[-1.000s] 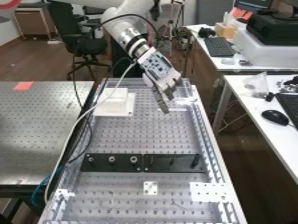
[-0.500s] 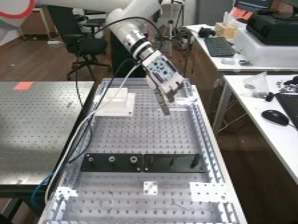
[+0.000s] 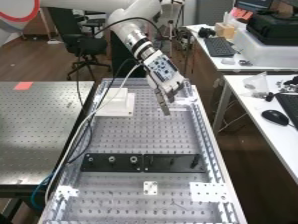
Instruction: Grab the chopstick and place it in the clear container
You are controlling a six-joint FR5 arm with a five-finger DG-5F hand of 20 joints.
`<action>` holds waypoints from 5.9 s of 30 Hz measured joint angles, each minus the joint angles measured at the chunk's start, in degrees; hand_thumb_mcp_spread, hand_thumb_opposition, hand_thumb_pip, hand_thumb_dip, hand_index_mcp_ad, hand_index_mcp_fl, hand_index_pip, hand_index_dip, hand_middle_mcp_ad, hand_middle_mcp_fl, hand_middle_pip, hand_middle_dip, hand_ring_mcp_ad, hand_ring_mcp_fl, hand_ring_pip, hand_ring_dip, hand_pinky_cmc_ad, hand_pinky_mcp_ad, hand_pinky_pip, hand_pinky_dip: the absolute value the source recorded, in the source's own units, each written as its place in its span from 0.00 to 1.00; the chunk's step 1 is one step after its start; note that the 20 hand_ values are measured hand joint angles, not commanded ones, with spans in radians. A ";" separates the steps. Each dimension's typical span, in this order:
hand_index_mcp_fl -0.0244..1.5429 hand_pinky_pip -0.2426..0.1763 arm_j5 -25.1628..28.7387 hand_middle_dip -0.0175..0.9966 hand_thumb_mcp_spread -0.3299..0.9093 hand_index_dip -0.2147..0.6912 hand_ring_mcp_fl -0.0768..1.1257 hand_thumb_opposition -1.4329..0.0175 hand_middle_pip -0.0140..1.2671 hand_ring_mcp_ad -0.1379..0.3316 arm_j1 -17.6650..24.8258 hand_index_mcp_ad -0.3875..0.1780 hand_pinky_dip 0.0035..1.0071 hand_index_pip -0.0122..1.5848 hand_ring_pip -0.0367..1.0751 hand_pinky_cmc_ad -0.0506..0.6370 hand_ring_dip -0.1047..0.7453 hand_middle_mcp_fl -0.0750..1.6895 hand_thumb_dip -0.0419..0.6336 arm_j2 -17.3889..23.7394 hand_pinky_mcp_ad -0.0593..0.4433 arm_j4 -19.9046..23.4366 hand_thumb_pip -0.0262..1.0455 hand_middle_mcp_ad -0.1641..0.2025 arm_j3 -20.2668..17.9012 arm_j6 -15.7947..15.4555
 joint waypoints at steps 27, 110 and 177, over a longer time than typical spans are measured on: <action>0.71 0.63 3.60 0.64 0.82 0.45 0.89 0.21 0.36 0.28 0.66 0.38 0.31 0.45 0.10 0.55 0.71 0.71 0.48 -0.18 0.67 -1.09 0.52 0.56 0.50 -1.11; 0.22 0.32 -7.45 0.50 0.53 0.56 0.12 0.49 0.08 0.57 -7.56 0.52 0.75 0.06 0.14 0.67 0.55 0.21 0.30 34.20 0.73 44.40 0.48 0.65 -39.17 -44.99; 0.06 0.32 -43.23 0.36 0.40 0.50 0.08 0.49 0.09 0.57 -25.17 0.50 0.30 0.05 0.13 0.68 0.34 0.13 0.19 49.11 0.75 71.20 0.55 0.66 -54.32 -79.74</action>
